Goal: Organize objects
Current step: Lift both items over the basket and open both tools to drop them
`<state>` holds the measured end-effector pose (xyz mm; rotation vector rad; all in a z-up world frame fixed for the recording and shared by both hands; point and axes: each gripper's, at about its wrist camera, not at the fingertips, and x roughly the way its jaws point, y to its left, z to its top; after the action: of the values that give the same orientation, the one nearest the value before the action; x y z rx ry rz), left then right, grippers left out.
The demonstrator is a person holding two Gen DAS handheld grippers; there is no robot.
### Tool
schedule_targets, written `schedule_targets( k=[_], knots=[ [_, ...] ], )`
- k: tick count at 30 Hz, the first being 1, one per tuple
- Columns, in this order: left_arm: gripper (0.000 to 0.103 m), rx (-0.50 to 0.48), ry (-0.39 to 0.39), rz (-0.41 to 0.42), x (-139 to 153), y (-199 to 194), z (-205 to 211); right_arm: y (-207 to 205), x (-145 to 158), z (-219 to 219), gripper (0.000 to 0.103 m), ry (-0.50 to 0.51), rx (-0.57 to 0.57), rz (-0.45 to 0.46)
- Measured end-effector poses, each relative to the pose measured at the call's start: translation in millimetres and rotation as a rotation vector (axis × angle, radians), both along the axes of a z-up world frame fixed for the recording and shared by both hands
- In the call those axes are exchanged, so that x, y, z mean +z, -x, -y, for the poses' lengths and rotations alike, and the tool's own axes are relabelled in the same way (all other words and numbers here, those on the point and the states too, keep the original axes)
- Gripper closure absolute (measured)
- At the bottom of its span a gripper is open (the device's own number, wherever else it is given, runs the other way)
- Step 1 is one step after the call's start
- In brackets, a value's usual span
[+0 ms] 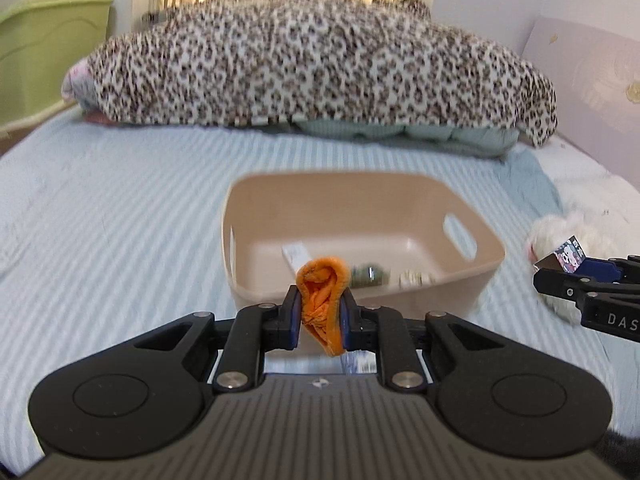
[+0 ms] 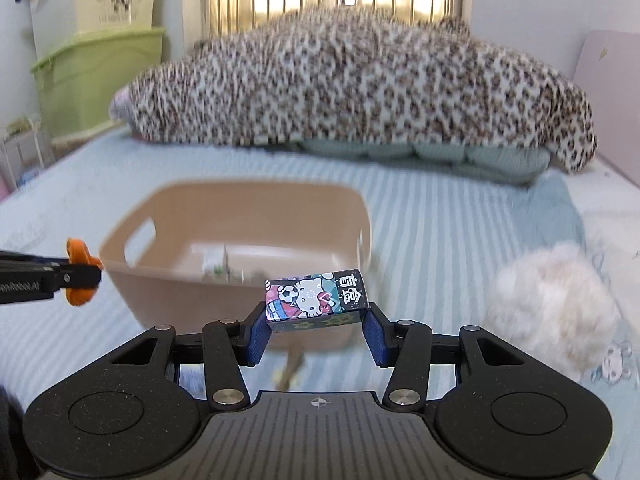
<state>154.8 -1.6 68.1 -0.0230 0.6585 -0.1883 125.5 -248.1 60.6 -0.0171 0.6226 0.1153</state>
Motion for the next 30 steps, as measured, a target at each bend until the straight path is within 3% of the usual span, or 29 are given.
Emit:
schedule_targets(
  k=[6, 11, 26, 30],
  knots=[
    [0.083, 0.008, -0.041, 0.084, 23, -24, 10, -24, 19, -2, 0.057, -0.047, 0.002, 0.049],
    [0.083, -0.002, -0.041, 0.063, 22, -57, 19, -53, 18, -11, 0.057, -0.041, 0.001, 0.034],
    [0.083, 0.073, -0.154, -0.133, -57, -132, 32, -122, -44, -39, 0.057, 0.045, 0.004, -0.133],
    [0.081, 0.053, -0.115, -0.174, -68, -132, 27, -126, -58, -41, 0.057, 0.070, -0.007, -0.172]
  ],
)
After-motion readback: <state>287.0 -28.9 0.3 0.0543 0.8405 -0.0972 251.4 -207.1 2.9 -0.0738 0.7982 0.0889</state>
